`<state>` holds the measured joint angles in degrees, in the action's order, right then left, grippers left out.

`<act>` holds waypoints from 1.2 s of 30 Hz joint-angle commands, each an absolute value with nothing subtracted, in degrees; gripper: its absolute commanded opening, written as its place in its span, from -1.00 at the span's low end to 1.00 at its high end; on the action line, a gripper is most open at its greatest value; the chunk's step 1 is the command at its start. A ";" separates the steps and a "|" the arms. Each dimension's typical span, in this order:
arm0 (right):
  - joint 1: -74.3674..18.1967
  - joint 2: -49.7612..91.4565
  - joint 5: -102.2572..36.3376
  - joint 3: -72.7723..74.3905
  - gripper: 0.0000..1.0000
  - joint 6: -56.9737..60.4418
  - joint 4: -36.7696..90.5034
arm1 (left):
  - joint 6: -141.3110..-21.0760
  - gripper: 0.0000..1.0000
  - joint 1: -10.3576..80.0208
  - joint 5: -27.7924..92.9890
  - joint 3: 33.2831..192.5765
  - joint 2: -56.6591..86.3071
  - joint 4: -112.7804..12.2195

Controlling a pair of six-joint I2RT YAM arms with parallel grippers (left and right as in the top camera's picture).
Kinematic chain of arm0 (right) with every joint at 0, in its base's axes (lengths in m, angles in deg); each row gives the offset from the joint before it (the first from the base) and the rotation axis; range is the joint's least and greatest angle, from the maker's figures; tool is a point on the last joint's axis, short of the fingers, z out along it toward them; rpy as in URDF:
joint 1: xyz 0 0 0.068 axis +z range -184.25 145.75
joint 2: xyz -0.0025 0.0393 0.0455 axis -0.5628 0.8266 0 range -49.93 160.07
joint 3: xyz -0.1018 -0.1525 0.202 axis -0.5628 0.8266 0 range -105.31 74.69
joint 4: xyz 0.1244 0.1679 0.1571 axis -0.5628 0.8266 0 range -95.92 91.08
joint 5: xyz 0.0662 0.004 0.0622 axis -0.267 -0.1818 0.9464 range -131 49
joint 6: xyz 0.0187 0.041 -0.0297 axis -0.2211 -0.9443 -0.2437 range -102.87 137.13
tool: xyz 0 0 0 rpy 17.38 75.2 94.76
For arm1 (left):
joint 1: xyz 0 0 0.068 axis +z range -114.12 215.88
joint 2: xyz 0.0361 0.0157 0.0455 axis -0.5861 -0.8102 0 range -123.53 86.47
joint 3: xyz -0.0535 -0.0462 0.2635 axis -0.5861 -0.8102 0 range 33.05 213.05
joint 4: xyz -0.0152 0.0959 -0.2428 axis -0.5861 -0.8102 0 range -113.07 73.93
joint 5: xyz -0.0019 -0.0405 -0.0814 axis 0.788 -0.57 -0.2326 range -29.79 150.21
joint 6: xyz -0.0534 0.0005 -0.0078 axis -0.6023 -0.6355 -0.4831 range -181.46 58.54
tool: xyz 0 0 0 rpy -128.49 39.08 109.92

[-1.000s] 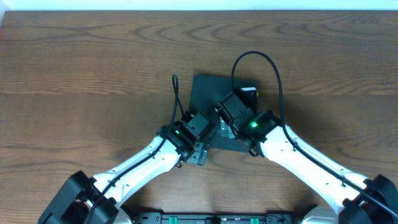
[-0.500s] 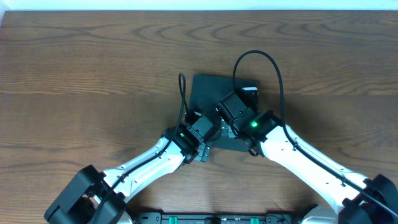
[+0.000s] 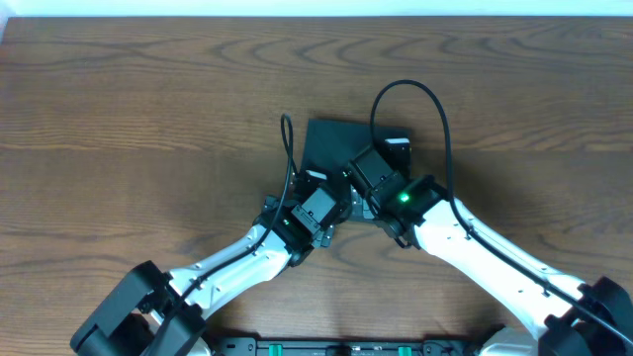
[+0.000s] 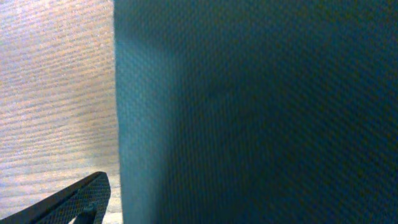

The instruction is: Pack container

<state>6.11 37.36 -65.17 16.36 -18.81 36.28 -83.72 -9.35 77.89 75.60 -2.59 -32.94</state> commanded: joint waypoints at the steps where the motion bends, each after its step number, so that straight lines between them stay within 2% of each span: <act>1: 5.69 38.39 -66.48 17.48 0.98 -19.73 36.49 | -83.08 0.91 -9.46 81.60 75.49 -3.15 -31.52; 13: 5.69 38.39 -66.50 17.48 0.99 -19.71 36.12 | -82.25 0.91 -9.55 81.97 76.10 0.08 -35.32; 19: 5.69 38.37 -66.52 17.48 0.99 -19.71 35.38 | -82.19 0.91 -9.57 79.66 79.01 11.82 -42.60; 23: 5.69 36.81 -66.56 16.32 0.99 -19.66 35.71 | -79.94 0.91 -8.85 79.74 79.40 21.54 -43.23; 30: 5.69 26.06 -67.07 14.17 0.99 -19.75 39.53 | -79.65 0.91 -0.78 79.15 79.40 22.90 -40.91; 36: 3.95 18.32 -75.85 14.20 0.99 -26.13 48.63 | -79.39 0.91 9.82 68.99 79.42 17.87 -34.27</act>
